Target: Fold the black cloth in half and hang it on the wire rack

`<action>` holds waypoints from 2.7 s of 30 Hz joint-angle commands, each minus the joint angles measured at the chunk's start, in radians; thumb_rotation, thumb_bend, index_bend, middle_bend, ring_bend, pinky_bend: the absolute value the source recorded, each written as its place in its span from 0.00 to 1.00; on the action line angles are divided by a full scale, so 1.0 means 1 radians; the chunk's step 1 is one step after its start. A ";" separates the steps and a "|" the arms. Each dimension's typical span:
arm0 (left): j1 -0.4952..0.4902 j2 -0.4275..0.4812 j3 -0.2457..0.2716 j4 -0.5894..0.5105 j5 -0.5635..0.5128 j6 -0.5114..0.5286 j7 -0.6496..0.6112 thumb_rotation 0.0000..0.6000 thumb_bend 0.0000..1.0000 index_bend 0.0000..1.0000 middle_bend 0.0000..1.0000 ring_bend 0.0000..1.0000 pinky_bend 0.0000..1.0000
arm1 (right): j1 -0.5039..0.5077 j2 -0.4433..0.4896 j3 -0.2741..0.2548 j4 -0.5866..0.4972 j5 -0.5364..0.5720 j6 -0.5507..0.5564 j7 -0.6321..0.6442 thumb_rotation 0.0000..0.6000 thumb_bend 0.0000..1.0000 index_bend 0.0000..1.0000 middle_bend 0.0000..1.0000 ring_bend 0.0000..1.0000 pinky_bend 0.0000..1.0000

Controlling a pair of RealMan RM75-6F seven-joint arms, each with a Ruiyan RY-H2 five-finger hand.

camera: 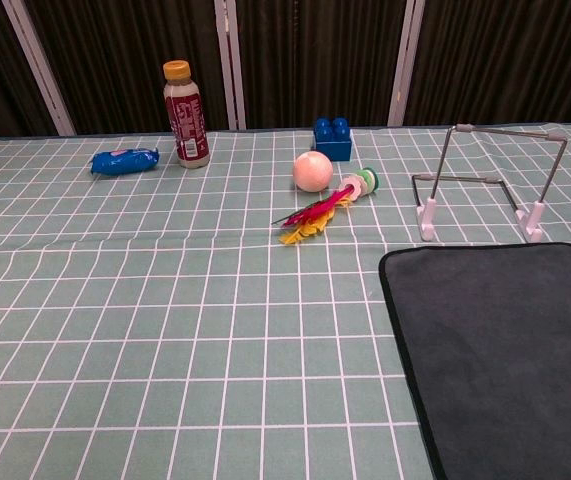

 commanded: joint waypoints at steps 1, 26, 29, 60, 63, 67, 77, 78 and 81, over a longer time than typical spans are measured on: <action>0.000 0.000 0.000 0.001 -0.001 -0.001 -0.002 1.00 0.00 0.00 0.00 0.00 0.00 | 0.002 0.001 -0.003 -0.001 -0.003 -0.006 -0.001 1.00 0.00 0.02 0.00 0.00 0.00; -0.041 -0.044 -0.027 -0.006 -0.079 -0.079 0.111 1.00 0.00 0.00 0.00 0.00 0.00 | 0.149 -0.224 -0.230 0.253 -0.250 -0.370 0.069 1.00 0.11 0.37 0.00 0.00 0.00; -0.045 -0.049 -0.027 -0.004 -0.086 -0.088 0.123 1.00 0.00 0.00 0.00 0.00 0.00 | 0.153 -0.249 -0.230 0.273 -0.251 -0.376 0.041 1.00 0.12 0.37 0.00 0.00 0.00; -0.052 -0.057 -0.023 -0.002 -0.098 -0.094 0.140 1.00 0.00 0.00 0.00 0.00 0.00 | 0.168 -0.357 -0.244 0.372 -0.232 -0.379 -0.098 1.00 0.13 0.41 0.00 0.00 0.00; -0.052 -0.058 -0.024 -0.002 -0.098 -0.094 0.141 1.00 0.00 0.00 0.00 0.00 0.00 | 0.169 -0.357 -0.246 0.371 -0.232 -0.377 -0.100 1.00 0.13 0.41 0.00 0.00 0.00; -0.052 -0.058 -0.023 -0.002 -0.097 -0.092 0.141 1.00 0.00 0.00 0.00 0.00 0.00 | 0.171 -0.367 -0.247 0.385 -0.228 -0.381 -0.114 1.00 0.13 0.42 0.00 0.00 0.00; -0.052 -0.058 -0.021 -0.001 -0.093 -0.090 0.138 1.00 0.00 0.00 0.00 0.00 0.00 | 0.171 -0.397 -0.247 0.424 -0.236 -0.356 -0.123 1.00 0.21 0.43 0.00 0.00 0.00; -0.051 -0.058 -0.021 -0.001 -0.093 -0.089 0.137 1.00 0.00 0.00 0.00 0.00 0.00 | 0.171 -0.398 -0.247 0.426 -0.237 -0.351 -0.119 1.00 0.22 0.43 0.00 0.00 0.00; -0.051 -0.057 -0.020 -0.001 -0.092 -0.088 0.136 1.00 0.00 0.00 0.00 0.00 0.00 | 0.171 -0.398 -0.249 0.430 -0.235 -0.341 -0.107 1.00 0.26 0.43 0.00 0.00 0.00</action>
